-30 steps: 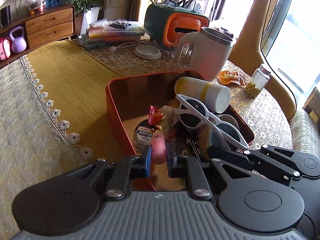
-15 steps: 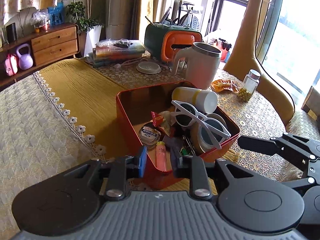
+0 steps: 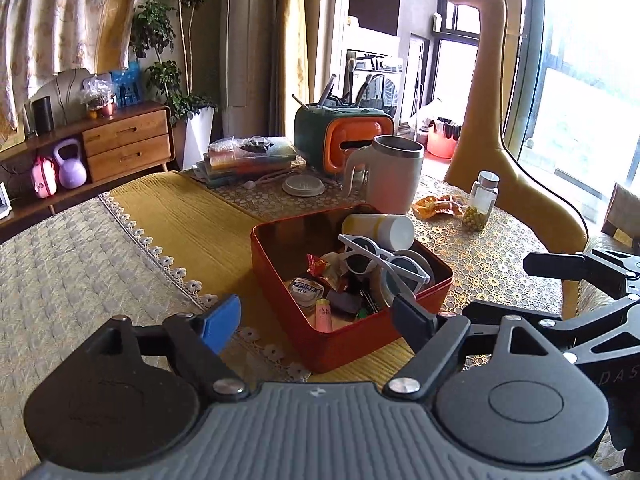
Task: Organize rigid objects
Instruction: 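Withdraw both tools up and away from the red box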
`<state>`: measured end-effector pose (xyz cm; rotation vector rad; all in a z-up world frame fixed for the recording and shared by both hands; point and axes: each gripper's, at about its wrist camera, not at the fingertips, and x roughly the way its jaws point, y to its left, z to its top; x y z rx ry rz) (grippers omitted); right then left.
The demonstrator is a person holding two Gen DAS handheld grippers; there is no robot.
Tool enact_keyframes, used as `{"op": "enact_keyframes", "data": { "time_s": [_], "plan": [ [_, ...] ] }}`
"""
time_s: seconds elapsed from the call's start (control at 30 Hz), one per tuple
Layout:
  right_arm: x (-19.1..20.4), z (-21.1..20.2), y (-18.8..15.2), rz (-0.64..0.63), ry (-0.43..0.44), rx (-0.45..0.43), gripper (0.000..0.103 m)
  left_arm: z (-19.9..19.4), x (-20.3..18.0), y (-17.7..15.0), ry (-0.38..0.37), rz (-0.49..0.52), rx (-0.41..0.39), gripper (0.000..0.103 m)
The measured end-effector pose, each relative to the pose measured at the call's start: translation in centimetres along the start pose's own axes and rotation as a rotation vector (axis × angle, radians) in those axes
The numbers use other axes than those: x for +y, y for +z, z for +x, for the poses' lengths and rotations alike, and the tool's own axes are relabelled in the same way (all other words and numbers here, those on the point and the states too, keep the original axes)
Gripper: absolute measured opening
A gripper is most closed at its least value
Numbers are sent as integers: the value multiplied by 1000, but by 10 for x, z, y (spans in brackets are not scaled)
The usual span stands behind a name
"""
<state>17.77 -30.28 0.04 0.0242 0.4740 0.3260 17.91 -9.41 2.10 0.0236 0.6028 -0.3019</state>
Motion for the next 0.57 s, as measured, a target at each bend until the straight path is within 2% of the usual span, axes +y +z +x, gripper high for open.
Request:
{"op": "enact_keyframes", "data": {
  "time_s": [0.07, 0.13, 0.2, 0.57],
  "plan": [
    [-1, -7, 0, 4, -3, -14, 103, -5, -1, -1, -8, -5, -5, 87],
    [-1, -12, -1, 6, -12, -21, 103, -10, -4, -3, -3, 2, -10, 96],
    [-2, -15, -1, 10, -22, -29, 103, -14, -6, -5, -18, 15, -10, 99],
    [-2, -23, -2, 45, -41, -42, 103, -34, -10, -13, -2, 49, -32, 99]
  ]
}}
